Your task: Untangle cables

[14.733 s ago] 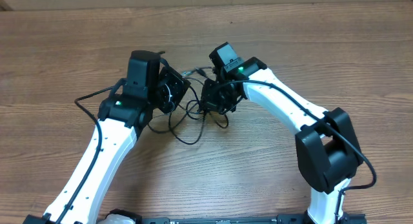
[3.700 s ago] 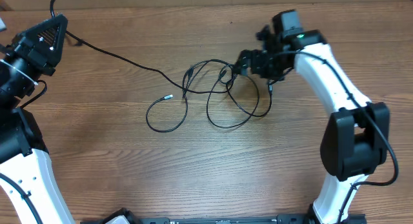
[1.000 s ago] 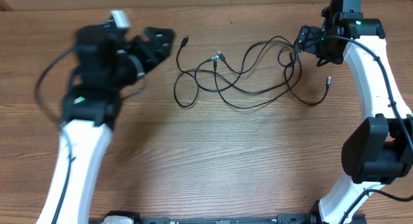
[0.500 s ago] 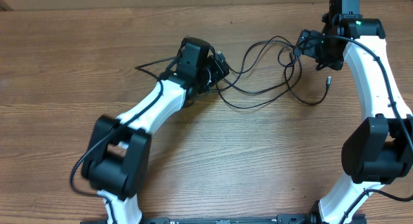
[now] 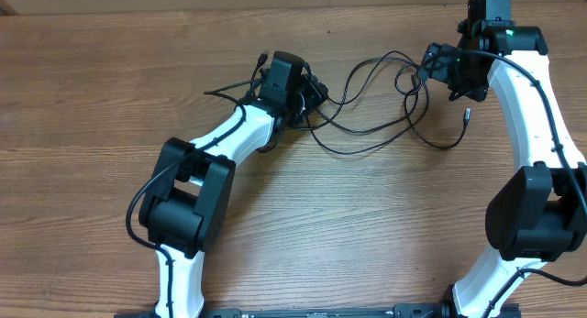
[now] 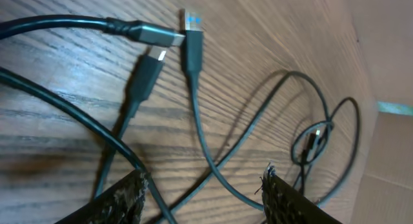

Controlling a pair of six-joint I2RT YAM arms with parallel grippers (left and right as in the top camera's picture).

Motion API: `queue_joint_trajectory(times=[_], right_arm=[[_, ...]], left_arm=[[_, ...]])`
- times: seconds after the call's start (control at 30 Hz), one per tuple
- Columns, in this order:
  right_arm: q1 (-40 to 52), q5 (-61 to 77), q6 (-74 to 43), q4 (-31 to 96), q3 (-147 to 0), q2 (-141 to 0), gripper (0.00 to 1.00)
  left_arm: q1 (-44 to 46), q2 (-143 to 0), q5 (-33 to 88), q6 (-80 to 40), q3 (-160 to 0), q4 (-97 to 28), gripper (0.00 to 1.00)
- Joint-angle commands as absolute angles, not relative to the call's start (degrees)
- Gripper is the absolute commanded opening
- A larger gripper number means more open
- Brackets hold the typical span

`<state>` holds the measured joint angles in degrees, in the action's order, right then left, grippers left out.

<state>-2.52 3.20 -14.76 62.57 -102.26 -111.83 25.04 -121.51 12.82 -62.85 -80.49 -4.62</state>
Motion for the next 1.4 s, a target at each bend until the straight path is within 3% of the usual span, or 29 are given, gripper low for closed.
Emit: queue_joint_trajectory(times=[0.0, 0.63, 1.17, 1.23, 1.27, 1.3, 1.37], right_arm=[[-2.6, 3.6, -15.0, 62.3, -102.8, -111.5, 0.89], [-2.6, 3.6, -15.0, 62.3, -102.8, -111.5, 0.89], [-2.6, 3.6, -15.0, 63.1, -102.8, -111.5, 0.89], [-2.6, 3.6, -15.0, 63.4, -102.8, -111.5, 0.89], [-2.6, 3.6, -15.0, 63.5, -102.8, -111.5, 0.89], [-2.6, 3.6, -15.0, 63.6, -102.8, -111.5, 0.89], [-2.6, 3.6, -15.0, 63.9, -102.8, -111.5, 0.88]], left_arm=[[25.4, -122.5, 11.9, -63.5, -81.7, -4.8, 0.58], [27.5, -125.6, 9.0, -68.0, -81.7, -6.2, 0.59], [30.3, -132.0, 4.5, -71.3, -81.7, -0.5, 0.45], [30.4, -133.4, 5.5, -71.4, -81.7, 1.8, 0.30], [30.4, -133.8, 6.0, -71.3, -81.7, 2.3, 0.12], [30.4, -133.9, 6.0, -71.2, -81.7, 2.1, 0.04], [30.0, -133.6, 5.9, -68.0, -81.7, 2.6, 0.04]])
